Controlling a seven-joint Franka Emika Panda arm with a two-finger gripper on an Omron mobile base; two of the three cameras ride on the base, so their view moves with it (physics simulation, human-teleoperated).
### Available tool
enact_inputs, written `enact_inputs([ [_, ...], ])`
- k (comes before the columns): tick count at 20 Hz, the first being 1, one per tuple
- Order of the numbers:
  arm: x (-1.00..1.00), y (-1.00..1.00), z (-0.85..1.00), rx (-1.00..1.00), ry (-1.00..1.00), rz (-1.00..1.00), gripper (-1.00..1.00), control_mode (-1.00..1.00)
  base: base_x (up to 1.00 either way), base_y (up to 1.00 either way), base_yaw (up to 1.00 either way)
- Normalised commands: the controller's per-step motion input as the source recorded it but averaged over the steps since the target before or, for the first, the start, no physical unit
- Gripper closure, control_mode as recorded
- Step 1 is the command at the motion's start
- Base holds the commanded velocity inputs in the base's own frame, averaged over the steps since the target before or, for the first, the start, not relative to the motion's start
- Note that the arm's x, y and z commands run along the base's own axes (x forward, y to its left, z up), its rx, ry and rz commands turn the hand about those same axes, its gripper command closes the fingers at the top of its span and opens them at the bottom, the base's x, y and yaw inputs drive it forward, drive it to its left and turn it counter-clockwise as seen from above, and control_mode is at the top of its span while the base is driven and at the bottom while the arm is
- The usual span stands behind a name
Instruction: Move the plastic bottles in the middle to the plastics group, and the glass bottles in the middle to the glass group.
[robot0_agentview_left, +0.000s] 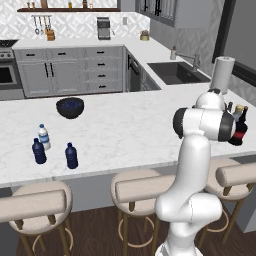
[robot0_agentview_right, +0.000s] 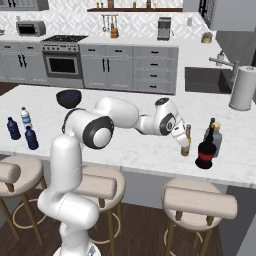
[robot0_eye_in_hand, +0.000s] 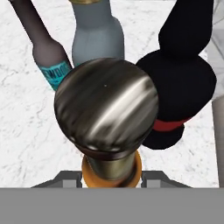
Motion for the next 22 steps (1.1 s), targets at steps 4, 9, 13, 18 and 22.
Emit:
enact_inputs([
  [4,0.00,0.00,0.00,-0.01,0.00,-0.12,1.00,-1.00,0.00,0.00,0.00],
  [9,0.00,-0.02,0.00,-0.03,0.00,-0.11,1.00,-1.00,0.00,0.00,0.00],
  [13,0.00,-0.37,0.00,0.00,0.00,-0.04,1.00,-1.00,0.00,0.00,0.00],
  [18,0.06,-0.28,-0.02,0.00,0.00,0.00,1.00,-1.00,0.00,0.00,0.00],
  [22,0.25,-0.03,-0.35,0.00,0.02,0.00,1.00,-1.00,0.00,0.00,0.00],
])
